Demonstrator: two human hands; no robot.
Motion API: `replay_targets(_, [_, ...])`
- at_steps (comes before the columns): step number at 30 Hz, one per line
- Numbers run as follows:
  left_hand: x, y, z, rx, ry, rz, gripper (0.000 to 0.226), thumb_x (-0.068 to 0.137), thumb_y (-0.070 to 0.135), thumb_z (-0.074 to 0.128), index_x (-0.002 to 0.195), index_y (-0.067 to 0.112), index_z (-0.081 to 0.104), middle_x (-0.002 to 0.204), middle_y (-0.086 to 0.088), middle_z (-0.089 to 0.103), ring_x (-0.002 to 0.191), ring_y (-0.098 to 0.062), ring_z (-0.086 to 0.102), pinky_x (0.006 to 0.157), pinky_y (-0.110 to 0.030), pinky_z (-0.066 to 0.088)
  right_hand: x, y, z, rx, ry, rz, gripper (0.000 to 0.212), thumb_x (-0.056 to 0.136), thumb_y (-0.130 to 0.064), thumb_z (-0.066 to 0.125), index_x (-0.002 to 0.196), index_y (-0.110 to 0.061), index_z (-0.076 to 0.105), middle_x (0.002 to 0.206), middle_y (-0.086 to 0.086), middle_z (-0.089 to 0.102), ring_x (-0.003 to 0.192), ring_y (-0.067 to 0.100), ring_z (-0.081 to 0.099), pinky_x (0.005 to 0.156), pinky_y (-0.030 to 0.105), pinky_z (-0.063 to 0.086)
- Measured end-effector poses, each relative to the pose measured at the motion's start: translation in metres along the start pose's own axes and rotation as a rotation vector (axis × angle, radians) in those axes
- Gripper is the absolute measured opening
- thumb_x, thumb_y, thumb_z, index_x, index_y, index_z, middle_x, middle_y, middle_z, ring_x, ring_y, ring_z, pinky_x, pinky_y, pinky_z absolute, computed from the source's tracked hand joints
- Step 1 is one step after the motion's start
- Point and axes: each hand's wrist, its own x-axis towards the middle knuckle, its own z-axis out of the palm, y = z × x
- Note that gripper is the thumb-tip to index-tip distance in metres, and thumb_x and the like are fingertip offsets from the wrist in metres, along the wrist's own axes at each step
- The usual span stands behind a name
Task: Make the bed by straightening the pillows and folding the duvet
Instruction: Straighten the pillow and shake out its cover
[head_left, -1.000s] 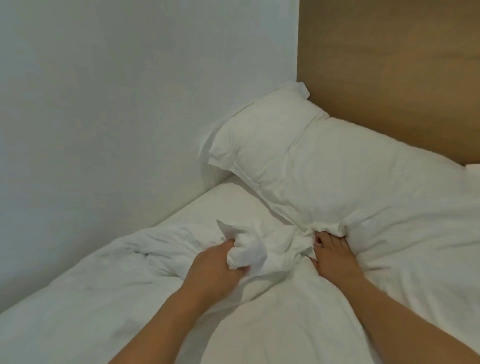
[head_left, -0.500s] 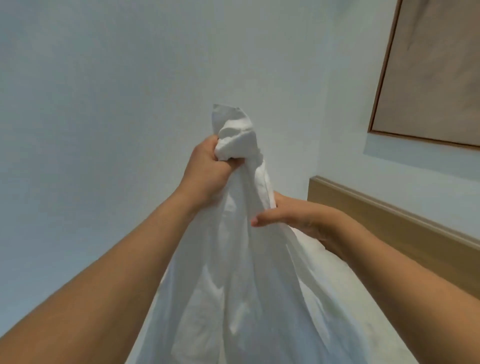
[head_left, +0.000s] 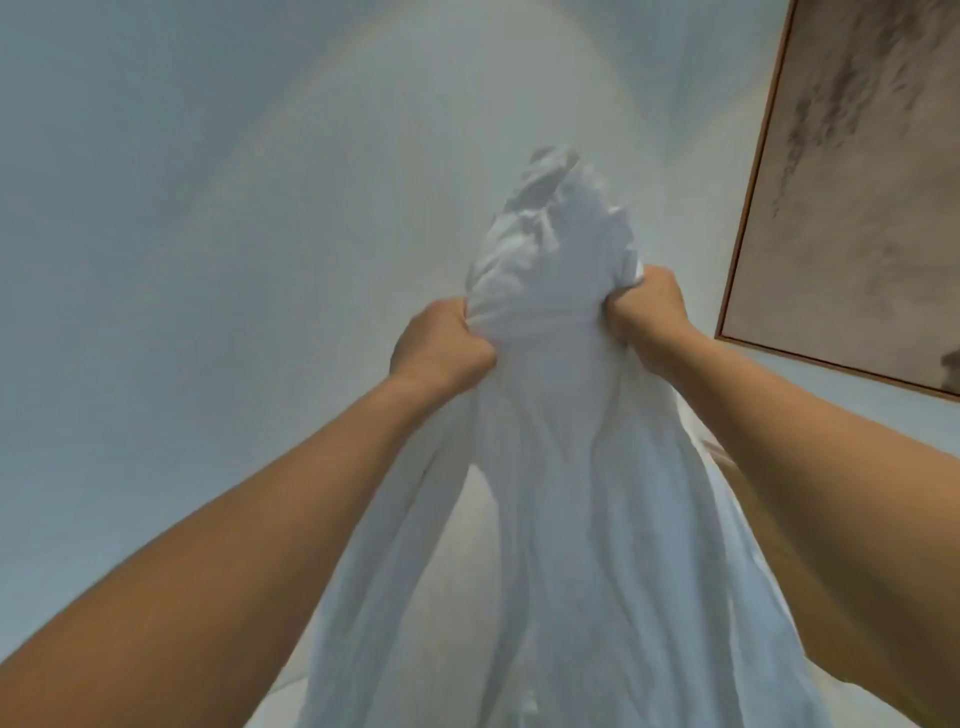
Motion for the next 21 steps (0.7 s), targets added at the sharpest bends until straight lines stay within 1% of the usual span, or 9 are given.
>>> replay_targets(2, [0.020,0.017,-0.026,0.113,0.350,0.150,0.008,0.074,0.025,0.057,0.080,0.020,0.056,0.085,-0.008,0.069,0.079,-0.033,0.061,0.063,-0.031,0.043,0.018,-0.023,0.010,0.090,0.122,-0.112,0.012,0.067,-0.017,0.050,0.068,-0.010,0.060,0.066,0.002,0.061,0.066,0.016,0.054,0.057,0.032,0.046])
replay_targets(3, [0.013,0.007,-0.023,0.191,0.417,0.153,0.010,0.078,0.028,0.057,0.083,0.020,0.056,0.088,-0.008,0.069,0.081,-0.035,0.061,0.065,-0.033,0.043,0.013,-0.021,0.023,0.048,0.057,-0.160,0.012,0.071,-0.019,0.053,0.072,-0.011,0.063,0.072,0.005,0.065,0.069,0.014,0.054,0.060,0.035,0.049])
replay_targets(4, [0.000,-0.013,-0.014,0.260,0.348,0.120,0.015,0.079,0.032,0.057,0.089,0.021,0.058,0.092,-0.009,0.070,0.085,-0.036,0.063,0.068,-0.035,0.046,-0.002,-0.009,0.037,-0.055,-0.078,-0.165,0.013,0.073,-0.020,0.057,0.076,-0.011,0.065,0.078,0.009,0.069,0.072,0.014,0.055,0.063,0.038,0.052])
replay_targets(7, [-0.057,-0.086,0.012,0.286,-0.209,-0.142,0.028,0.065,0.030,0.052,0.091,0.025,0.063,0.097,-0.008,0.072,0.093,-0.033,0.067,0.075,-0.036,0.054,-0.075,0.032,0.063,-0.369,-0.512,0.049,0.008,0.078,-0.013,0.057,0.078,-0.009,0.064,0.087,0.015,0.067,0.083,0.027,0.064,0.068,0.035,0.048])
replay_targets(9, [-0.058,-0.090,-0.001,0.182,-0.156,-0.172,0.031,0.057,0.028,0.049,0.083,0.023,0.065,0.089,-0.009,0.072,0.088,-0.032,0.068,0.070,-0.035,0.054,-0.065,0.017,0.063,-0.326,-0.428,0.025,0.008,0.077,-0.011,0.053,0.073,-0.009,0.059,0.083,0.015,0.061,0.086,0.030,0.064,0.068,0.036,0.047])
replay_targets(14, [-0.017,-0.021,-0.040,0.070,0.468,0.160,0.014,0.079,0.031,0.053,0.087,0.021,0.058,0.094,-0.006,0.066,0.092,-0.032,0.060,0.074,-0.036,0.049,0.000,-0.086,0.047,0.037,0.169,-0.323,0.018,0.075,-0.021,0.050,0.074,-0.011,0.065,0.078,0.004,0.065,0.076,0.007,0.048,0.059,0.027,0.034])
replay_targets(15, [-0.024,-0.030,-0.029,0.111,0.403,0.163,0.018,0.080,0.035,0.054,0.088,0.020,0.056,0.097,-0.008,0.063,0.096,-0.032,0.058,0.079,-0.039,0.048,-0.013,-0.075,0.051,0.079,0.114,-0.332,0.015,0.076,-0.022,0.052,0.065,-0.014,0.059,0.073,-0.001,0.060,0.075,0.007,0.045,0.057,0.027,0.033])
replay_targets(18, [-0.072,-0.082,0.017,0.186,-0.266,-0.081,0.039,0.076,0.042,0.066,0.106,0.017,0.066,0.111,-0.009,0.068,0.103,-0.029,0.064,0.085,-0.038,0.052,-0.069,0.008,0.057,-0.188,-0.338,-0.101,0.014,0.073,-0.013,0.060,0.060,-0.011,0.055,0.069,0.003,0.057,0.073,0.012,0.051,0.060,0.030,0.040])
replay_targets(21, [-0.092,-0.091,0.017,0.169,-0.513,-0.103,0.041,0.069,0.041,0.071,0.105,0.022,0.065,0.106,-0.003,0.070,0.093,-0.023,0.065,0.080,-0.036,0.054,-0.080,0.062,0.055,-0.115,-0.258,0.091,0.015,0.062,-0.013,0.051,0.069,-0.004,0.060,0.065,0.005,0.059,0.066,0.017,0.054,0.057,0.030,0.043])
